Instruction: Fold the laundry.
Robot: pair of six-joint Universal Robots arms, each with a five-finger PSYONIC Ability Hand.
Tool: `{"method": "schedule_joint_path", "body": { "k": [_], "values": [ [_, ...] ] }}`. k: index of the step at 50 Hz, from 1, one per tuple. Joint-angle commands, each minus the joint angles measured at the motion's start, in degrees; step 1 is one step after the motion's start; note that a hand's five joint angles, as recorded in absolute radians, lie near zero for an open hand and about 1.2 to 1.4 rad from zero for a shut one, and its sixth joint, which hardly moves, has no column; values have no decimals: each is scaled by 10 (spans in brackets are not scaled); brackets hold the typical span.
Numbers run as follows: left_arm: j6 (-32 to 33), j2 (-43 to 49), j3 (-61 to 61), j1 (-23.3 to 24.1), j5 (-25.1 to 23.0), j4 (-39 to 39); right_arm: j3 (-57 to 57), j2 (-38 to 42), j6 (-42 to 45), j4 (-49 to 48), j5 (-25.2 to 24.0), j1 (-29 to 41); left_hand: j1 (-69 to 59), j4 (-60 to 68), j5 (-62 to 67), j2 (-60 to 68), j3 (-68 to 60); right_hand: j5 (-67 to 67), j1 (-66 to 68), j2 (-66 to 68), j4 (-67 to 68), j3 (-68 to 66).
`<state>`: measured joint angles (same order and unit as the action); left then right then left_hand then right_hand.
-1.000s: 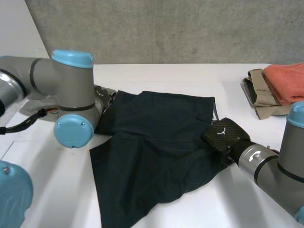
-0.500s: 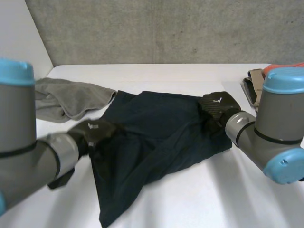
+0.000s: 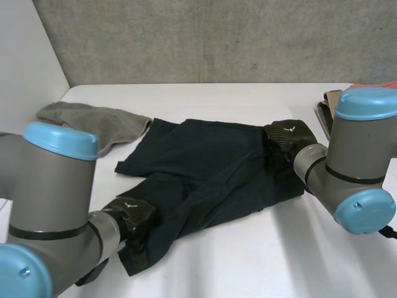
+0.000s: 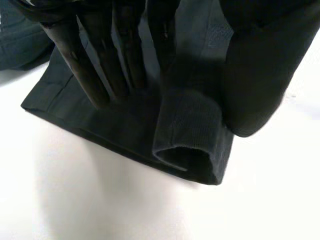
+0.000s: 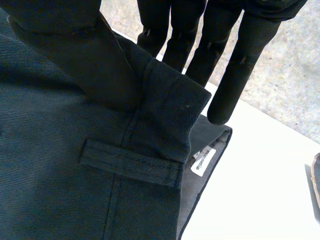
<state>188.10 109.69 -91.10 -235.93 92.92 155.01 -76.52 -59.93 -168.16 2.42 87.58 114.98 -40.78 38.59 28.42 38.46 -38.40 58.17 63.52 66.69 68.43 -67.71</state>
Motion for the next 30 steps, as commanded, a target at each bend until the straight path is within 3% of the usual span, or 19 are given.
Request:
{"method": "schedule_joint_path", "body": {
  "k": [1,6,9,14,15,19,25,30],
  "values": [
    [8,23,15,16,56,56,-26,-24,2,5,-2,-8,-392,414,416,415,-416,118,165,133,116,-123],
    [37,14,12,14,64,84,-62,-59,32,20,-22,-32,-392,414,416,415,-416,118,165,133,116,-123],
    [70,-3,10,17,41,77,-105,-91,127,69,-64,-42,-392,414,416,415,-416,118,165,133,116,-123],
    [145,-38,-5,23,-7,20,-213,-166,358,194,-111,-67,-392,414,416,415,-416,118,165,133,116,-123],
    [171,-43,-13,25,-22,-9,-256,-192,439,228,-113,-81,-392,414,416,415,-416,118,165,133,116,-123],
    [214,-48,-32,28,-65,-73,-323,-246,597,247,-124,-121,-392,414,416,415,-416,118,165,133,116,-123],
    [224,-47,-20,29,-82,-87,-313,-243,541,197,-131,-116,-392,414,416,415,-416,118,165,133,116,-123],
    [219,-19,42,27,-34,-10,-265,-202,471,143,-128,-111,-392,414,416,415,-416,118,165,133,116,-123]
  ]
}}
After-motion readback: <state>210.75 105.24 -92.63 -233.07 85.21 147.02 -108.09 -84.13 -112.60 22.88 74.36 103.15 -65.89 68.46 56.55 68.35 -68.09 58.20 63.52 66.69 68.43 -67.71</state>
